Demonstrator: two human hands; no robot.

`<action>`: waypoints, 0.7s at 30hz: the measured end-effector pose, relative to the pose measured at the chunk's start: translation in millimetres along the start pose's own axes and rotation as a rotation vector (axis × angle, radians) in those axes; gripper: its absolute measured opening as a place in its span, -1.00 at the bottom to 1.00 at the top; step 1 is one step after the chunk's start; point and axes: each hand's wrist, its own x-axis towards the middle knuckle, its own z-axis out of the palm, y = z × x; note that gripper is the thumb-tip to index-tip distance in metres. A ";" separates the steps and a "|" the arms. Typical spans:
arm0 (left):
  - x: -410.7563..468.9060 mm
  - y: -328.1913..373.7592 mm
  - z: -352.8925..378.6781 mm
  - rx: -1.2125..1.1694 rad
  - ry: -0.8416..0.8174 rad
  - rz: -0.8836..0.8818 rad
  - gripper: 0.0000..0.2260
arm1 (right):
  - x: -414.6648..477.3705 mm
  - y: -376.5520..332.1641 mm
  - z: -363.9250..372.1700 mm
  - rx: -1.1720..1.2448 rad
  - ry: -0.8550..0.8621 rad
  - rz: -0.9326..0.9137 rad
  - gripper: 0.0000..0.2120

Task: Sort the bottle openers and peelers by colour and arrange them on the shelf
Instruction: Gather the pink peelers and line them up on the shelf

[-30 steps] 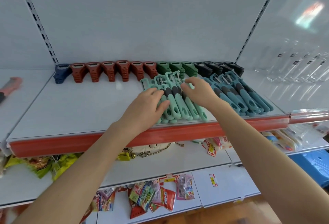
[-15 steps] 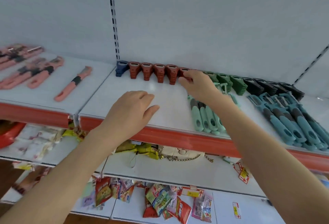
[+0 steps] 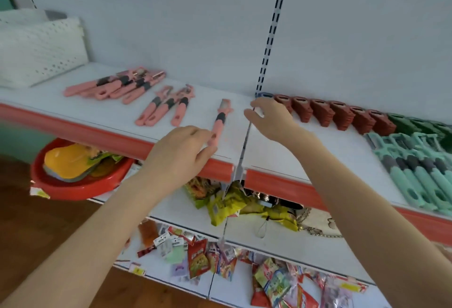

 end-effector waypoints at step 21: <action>63.3 -145.2 3.3 -0.101 -0.106 -0.341 -0.71 | 85.9 -96.0 70.6 0.156 -0.081 0.294 -0.77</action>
